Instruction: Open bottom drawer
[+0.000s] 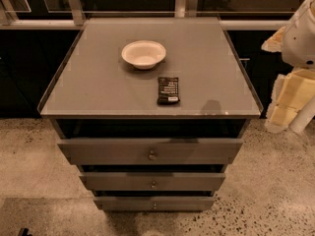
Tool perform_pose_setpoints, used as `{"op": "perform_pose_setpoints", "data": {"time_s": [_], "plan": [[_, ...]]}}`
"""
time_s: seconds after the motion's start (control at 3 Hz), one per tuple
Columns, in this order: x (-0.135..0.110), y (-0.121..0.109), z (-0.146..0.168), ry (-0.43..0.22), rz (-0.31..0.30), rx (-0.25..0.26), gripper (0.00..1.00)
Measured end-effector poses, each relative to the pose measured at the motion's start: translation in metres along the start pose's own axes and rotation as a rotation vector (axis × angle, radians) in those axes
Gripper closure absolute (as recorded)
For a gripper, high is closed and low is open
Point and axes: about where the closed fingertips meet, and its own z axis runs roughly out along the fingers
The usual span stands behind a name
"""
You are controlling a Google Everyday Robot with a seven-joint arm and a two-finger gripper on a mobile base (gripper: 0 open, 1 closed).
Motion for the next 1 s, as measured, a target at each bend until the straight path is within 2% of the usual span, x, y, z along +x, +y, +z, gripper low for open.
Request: {"op": "perform_pose_setpoints", "data": {"time_s": [0.33,0.67,1.0], "plan": [[0.000,0.000,0.000,0.000,0.000,0.000,0.00],[0.001,0.005,0.003,0.003,-0.001,0.025,0.00],[0.008,0.036,0.016,-0.062,0.023,0.048,0.00]]}}
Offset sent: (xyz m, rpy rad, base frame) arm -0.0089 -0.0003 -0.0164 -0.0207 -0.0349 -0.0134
